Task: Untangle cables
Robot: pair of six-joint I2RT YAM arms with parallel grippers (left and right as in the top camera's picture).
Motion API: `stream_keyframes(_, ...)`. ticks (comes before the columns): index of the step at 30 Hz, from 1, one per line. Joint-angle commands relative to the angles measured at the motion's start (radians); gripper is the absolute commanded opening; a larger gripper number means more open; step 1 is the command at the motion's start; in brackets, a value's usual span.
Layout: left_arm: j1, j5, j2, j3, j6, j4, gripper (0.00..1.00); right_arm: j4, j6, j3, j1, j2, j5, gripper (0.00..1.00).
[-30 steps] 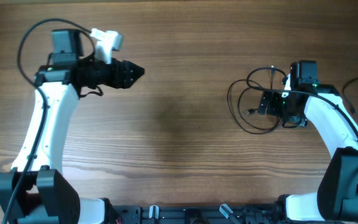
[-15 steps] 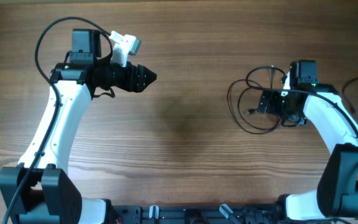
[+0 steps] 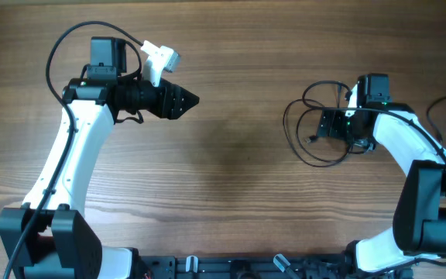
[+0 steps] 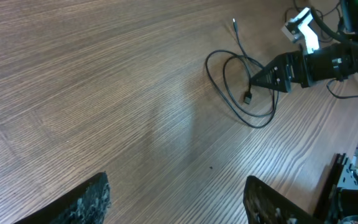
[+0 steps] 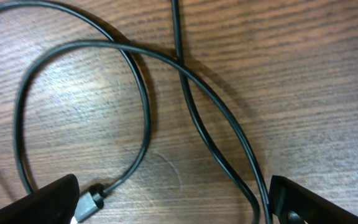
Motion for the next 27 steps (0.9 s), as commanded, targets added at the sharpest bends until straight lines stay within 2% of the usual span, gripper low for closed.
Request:
stream_keyframes(1,-0.004,0.031,0.01,0.003,0.031,-0.008,0.71,0.011,0.002,-0.003,0.0,0.027,-0.027,1.0)
stream_keyframes(10,-0.004,0.027,0.01,0.003,0.031,-0.01,0.71,0.056,-0.01,-0.003,0.0,0.069,-0.047,1.0)
stream_keyframes(11,-0.004,0.027,0.01,0.003,0.031,-0.01,0.71,0.056,-0.009,-0.003,0.0,0.072,-0.049,0.94)
stream_keyframes(12,-0.004,0.027,0.01,0.003,0.031,-0.01,0.71,0.051,0.0,-0.003,0.0,0.076,-0.048,0.84)
stream_keyframes(13,-0.004,0.026,0.01,0.003,0.031,-0.01,0.71,0.047,0.001,-0.003,0.0,0.079,-0.049,0.66)
stream_keyframes(16,-0.004,0.027,0.01,0.003,0.031,-0.01,0.71,0.039,-0.004,-0.003,0.002,0.087,-0.048,0.39)
stream_keyframes(19,-0.004,0.027,0.01,0.003,0.031,-0.01,0.72,0.032,-0.01,-0.003,0.011,0.088,-0.048,0.25)
stream_keyframes(21,-0.004,0.027,0.01,0.003,0.031,-0.01,0.71,0.029,-0.009,-0.003,0.025,0.088,-0.055,0.1)
stream_keyframes(22,-0.004,0.027,0.01,0.003,0.031,-0.01,0.71,0.03,-0.01,-0.003,0.031,0.088,-0.071,0.05)
stream_keyframes(27,-0.004,0.027,0.01,0.003,0.031,-0.01,0.71,0.029,0.001,0.026,0.069,0.088,-0.21,0.05)
